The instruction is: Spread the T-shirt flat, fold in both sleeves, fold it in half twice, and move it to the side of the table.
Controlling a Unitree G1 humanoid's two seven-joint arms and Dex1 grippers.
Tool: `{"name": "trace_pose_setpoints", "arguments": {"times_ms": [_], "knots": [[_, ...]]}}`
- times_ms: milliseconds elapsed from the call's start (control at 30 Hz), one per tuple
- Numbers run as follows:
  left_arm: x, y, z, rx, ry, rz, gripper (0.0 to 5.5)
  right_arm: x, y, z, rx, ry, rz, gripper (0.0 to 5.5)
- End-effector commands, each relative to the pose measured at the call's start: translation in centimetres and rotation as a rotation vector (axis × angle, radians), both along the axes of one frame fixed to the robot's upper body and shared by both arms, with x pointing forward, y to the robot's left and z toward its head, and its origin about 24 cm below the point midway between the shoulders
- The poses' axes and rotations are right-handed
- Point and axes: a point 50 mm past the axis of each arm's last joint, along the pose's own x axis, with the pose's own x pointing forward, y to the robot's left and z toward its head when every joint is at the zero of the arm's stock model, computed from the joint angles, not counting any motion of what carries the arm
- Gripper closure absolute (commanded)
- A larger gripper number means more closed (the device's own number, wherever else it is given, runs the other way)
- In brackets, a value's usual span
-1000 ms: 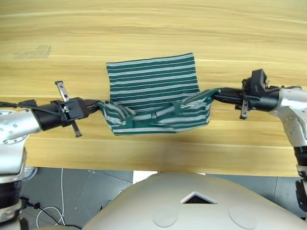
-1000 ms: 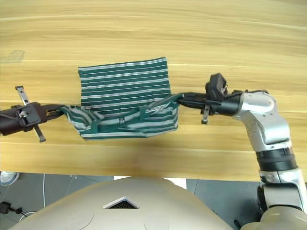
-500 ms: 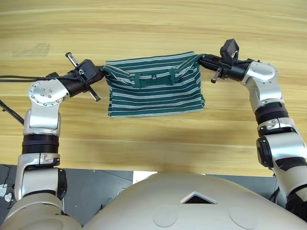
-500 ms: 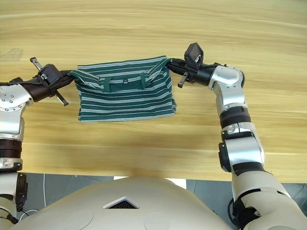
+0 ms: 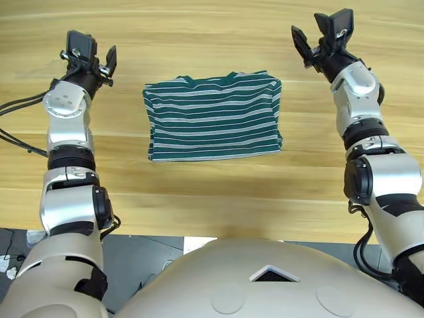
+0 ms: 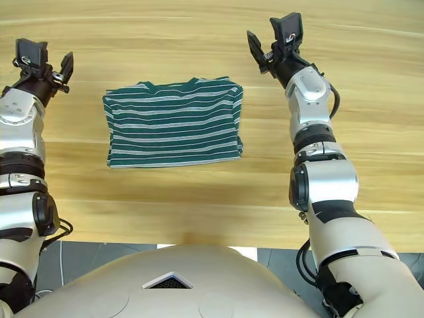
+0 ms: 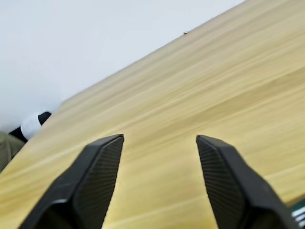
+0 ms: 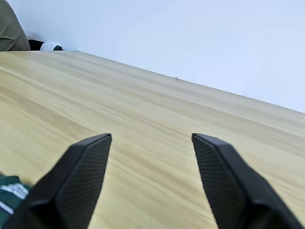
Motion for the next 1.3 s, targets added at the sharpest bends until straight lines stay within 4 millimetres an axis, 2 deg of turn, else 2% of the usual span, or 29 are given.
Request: {"name": "trace_pose_setpoints", "arguments": {"times_ms": [33,67,167,233,300,467,600,767,933,1033,1100,1200,1267,1300], "knots": [[-0.8,0.4,-1.0,-0.045,-0.012,0.031,2.08,-1.2,0.4,-1.4,-0.055,-0.002,0.084,1.75],[-0.8,0.4,-0.5,-0.049,-0.052,0.032,1.93,-1.3,0.9,-1.2,-0.073,-0.021,0.125,1.6],[-0.8,0.6,3.5,-0.092,-0.294,0.042,1.92,-1.3,3.1,0.3,-0.16,-0.127,0.297,1.22],[-1.4,0.2,5.7,-0.091,-0.406,0.032,1.92,-1.1,4.4,1.3,-0.283,-0.179,0.398,1.22],[-2.2,-0.5,6.9,-0.073,-0.446,0.007,1.92,-0.8,5.1,1.5,-0.423,-0.179,0.452,1.22],[-3.0,-2.8,7.6,0.052,-0.388,-0.023,1.92,0.7,5.9,1.1,-0.643,-0.003,0.475,1.22],[-3.6,-5.5,9.5,0.062,-0.432,-0.087,1.92,1.1,6.3,-0.1,-0.889,0.058,0.446,1.22],[-3.8,-8.5,10.2,0.07,-0.447,-0.181,1.92,0.2,6.5,-2.5,-1.07,0.086,0.456,1.22],[-3.1,-9.5,9.5,0.054,-0.428,-0.199,1.92,-0.9,6.5,-4.6,-1.138,0.099,0.489,1.22],[-3.2,-9.4,9.1,0.055,-0.423,-0.19,1.92,-0.9,5.2,-4.6,-1.135,0.108,0.453,1.22],[-3.5,-9.4,9.1,0.056,-0.424,-0.188,1.92,-0.6,2.7,-4.2,-1.138,0.138,0.389,1.22],[-4.1,-9.2,9.1,0.066,-0.429,-0.189,1.92,-0.7,-1.8,-3.4,-1.163,0.205,0.323,1.22],[-4.6,-8.8,8.9,0.077,-0.422,-0.182,1.92,-1.3,-5.6,-2.7,-1.198,0.261,0.304,1.22],[-5.0,-8.5,8.8,0.081,-0.419,-0.173,1.92,-1.5,-6.9,-2.3,-1.209,0.274,0.301,1.22]]}}
